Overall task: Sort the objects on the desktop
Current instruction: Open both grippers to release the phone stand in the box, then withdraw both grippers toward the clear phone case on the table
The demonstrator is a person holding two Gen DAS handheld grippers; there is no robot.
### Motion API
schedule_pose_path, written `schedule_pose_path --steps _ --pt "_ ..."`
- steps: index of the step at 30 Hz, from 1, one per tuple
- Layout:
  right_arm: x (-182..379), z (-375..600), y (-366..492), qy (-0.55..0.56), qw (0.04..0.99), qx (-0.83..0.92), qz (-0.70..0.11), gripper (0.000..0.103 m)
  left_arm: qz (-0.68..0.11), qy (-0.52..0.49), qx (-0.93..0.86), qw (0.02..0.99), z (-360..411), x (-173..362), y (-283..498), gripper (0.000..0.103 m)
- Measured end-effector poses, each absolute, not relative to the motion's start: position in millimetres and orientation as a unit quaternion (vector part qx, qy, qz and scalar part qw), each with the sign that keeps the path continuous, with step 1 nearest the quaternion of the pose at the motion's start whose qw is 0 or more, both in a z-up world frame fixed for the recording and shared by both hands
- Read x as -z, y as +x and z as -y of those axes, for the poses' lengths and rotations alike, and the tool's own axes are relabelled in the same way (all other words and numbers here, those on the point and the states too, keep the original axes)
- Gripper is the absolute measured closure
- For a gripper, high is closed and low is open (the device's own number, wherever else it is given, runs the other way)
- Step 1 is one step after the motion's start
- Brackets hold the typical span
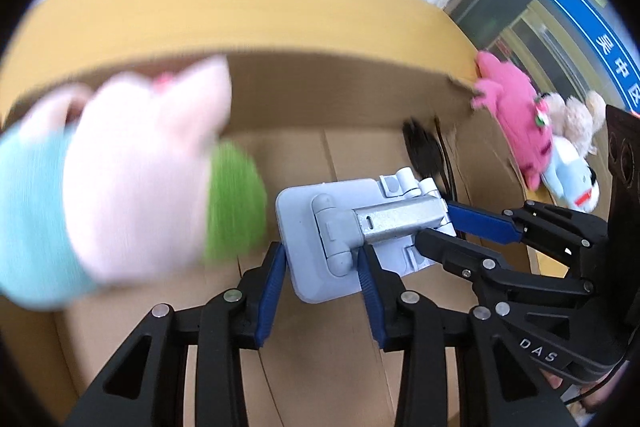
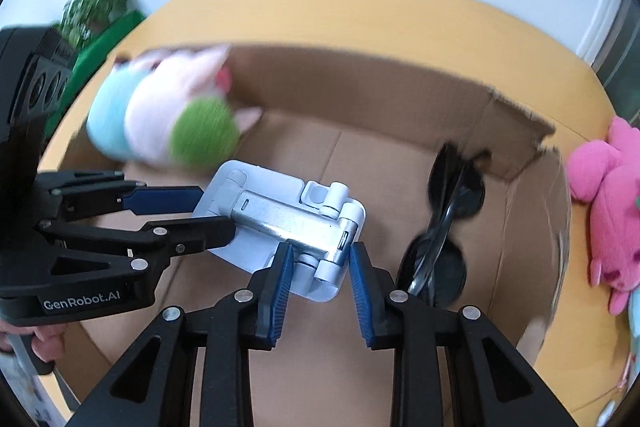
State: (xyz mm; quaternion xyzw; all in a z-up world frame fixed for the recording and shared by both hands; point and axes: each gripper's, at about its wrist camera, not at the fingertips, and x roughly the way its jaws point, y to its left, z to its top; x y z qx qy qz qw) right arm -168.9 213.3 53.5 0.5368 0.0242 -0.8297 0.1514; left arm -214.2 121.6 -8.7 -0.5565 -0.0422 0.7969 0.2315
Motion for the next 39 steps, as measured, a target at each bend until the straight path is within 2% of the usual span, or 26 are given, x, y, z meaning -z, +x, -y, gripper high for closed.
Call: schedule_pose_path --steps 3,7,14,15,17,19,21,23,24,27,29,33,39 --pt "-43.6 -215.3 -198.3 0.536 0.152 0.83 0.007 0.075 0.036 -0.559 -0.798 0.224 -128.4 11.1 -236.5 0.067" --pt "-19.0 -217.9 -226.1 0.552 0.134 0.823 0.008 0.075 0.03 -0.562 -0.797 0.22 -140.8 16.8 -252.9 0.068" --pt "-8.8 -222.4 -226.7 0.546 0.117 0.829 0.028 0.072 0.004 -0.575 -0.789 0.216 -152.0 20.7 -245.8 0.068" --pt "-16.3 -222.5 -222.2 0.538 0.118 0.834 0.028 0.068 0.006 -0.573 -0.791 0.214 -149.4 16.8 -242.6 0.068" --pt "-32.4 -222.0 -212.2 0.52 0.116 0.846 0.023 0.049 0.011 -0.559 -0.802 0.212 -139.5 2.1 -231.7 0.068" --pt "-63.2 -222.0 -187.0 0.482 0.109 0.869 0.008 0.022 0.017 -0.531 -0.819 0.215 -123.7 -23.2 -211.4 0.068" --pt "-87.2 -221.1 -160.2 0.452 0.108 0.885 0.004 0.012 0.016 -0.5 -0.839 0.213 -105.2 -51.5 -184.9 0.065" --pt "-112.1 -221.0 -123.0 0.42 0.111 0.901 0.003 0.003 0.015 -0.469 -0.858 0.21 -85.0 -78.0 -152.7 0.052" --pt "-123.1 -224.2 -109.7 0.408 0.112 0.906 0.002 0.0 0.013 -0.455 -0.865 0.21 -75.1 -88.2 -138.0 0.05" --pt "-143.1 -225.9 -55.2 0.375 0.112 0.92 -0.001 0.0 0.002 -0.415 -0.888 0.199 -43.3 -117.0 -89.2 0.044" --pt "-145.9 -218.6 -24.5 0.359 0.11 0.927 0.002 0.0 0.003 -0.397 -0.898 0.189 -26.9 -127.2 -59.1 0.035" --pt "-139.8 -219.6 16.3 0.358 0.09 0.929 0.005 0.0 -0.003 -0.378 -0.908 0.179 -9.2 -131.2 -9.1 0.034" --pt "-114.4 -204.9 54.5 0.371 0.084 0.925 0.017 0.0 0.015 -0.382 -0.907 0.175 -10.4 -105.6 44.8 0.034"
